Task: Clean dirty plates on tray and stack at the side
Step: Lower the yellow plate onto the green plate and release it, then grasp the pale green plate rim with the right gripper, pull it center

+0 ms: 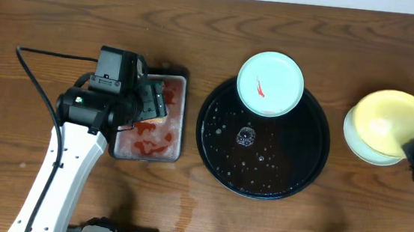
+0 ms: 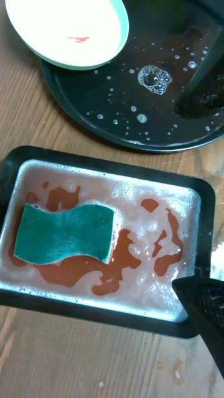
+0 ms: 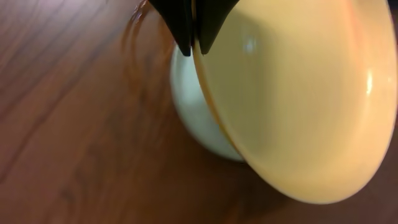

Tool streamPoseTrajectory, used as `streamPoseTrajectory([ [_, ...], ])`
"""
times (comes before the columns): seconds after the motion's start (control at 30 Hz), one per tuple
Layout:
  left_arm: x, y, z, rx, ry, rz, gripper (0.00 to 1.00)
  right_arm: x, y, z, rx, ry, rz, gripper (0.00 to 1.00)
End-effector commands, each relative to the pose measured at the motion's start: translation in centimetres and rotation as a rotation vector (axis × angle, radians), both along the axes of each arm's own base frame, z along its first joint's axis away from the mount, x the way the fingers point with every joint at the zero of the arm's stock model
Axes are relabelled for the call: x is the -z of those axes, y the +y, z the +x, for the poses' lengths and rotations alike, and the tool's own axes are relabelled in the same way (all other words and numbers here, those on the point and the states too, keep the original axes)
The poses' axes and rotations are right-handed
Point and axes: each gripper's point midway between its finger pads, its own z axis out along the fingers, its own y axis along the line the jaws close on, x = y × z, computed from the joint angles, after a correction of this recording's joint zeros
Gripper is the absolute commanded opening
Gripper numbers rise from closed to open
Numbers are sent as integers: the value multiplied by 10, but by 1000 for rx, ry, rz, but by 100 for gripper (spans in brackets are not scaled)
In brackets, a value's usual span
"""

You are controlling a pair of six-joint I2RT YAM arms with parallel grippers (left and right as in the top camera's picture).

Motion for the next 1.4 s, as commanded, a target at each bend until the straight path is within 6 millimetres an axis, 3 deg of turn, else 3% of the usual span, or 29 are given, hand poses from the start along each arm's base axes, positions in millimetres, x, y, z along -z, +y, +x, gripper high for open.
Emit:
streamPoseTrajectory([
  [0.0,-2,1,1,4,-4,6,81,23,-19,3,94,-7,87,1],
  [0.07,-2,1,1,5,-4,5,81,35,-17,15,58,-32,138,1],
  [0.13,-2,1,1,4,-4,6,81,40,-6,30,-46,-66,181,13],
  [0.17,-2,1,1,4,-4,6,81,39,5,37,-110,-93,216,21],
  [0.33,-2,1,1,4,-4,6,81,23,43,57,-302,-151,245,39],
  [0.43,-2,1,1,4,-4,6,81,0,78,66,-448,-159,218,40],
  [0.57,-2,1,1,5,-4,5,81,-36,148,75,-729,-144,158,35],
  [0.67,-2,1,1,4,-4,6,81,-44,193,80,-911,-113,76,35],
  [0.73,-2,1,1,4,-4,6,81,-40,209,85,-975,-80,-6,41],
  [0.8,-2,1,1,4,-4,6,81,-32,214,95,-999,-37,-114,53],
  [0.9,-2,1,1,4,-4,6,81,-16,217,118,-1005,-16,-221,58],
  [1.1,-2,1,1,5,-4,5,81,20,233,166,-1048,-105,-201,56],
  [1.17,-2,1,1,5,-4,5,81,34,238,180,-1061,-135,-193,50],
  [1.23,-2,1,1,4,-4,6,81,43,244,187,-1081,-159,-176,44],
  [1.37,-2,1,1,4,-4,6,81,66,254,194,-1114,-169,-140,42],
])
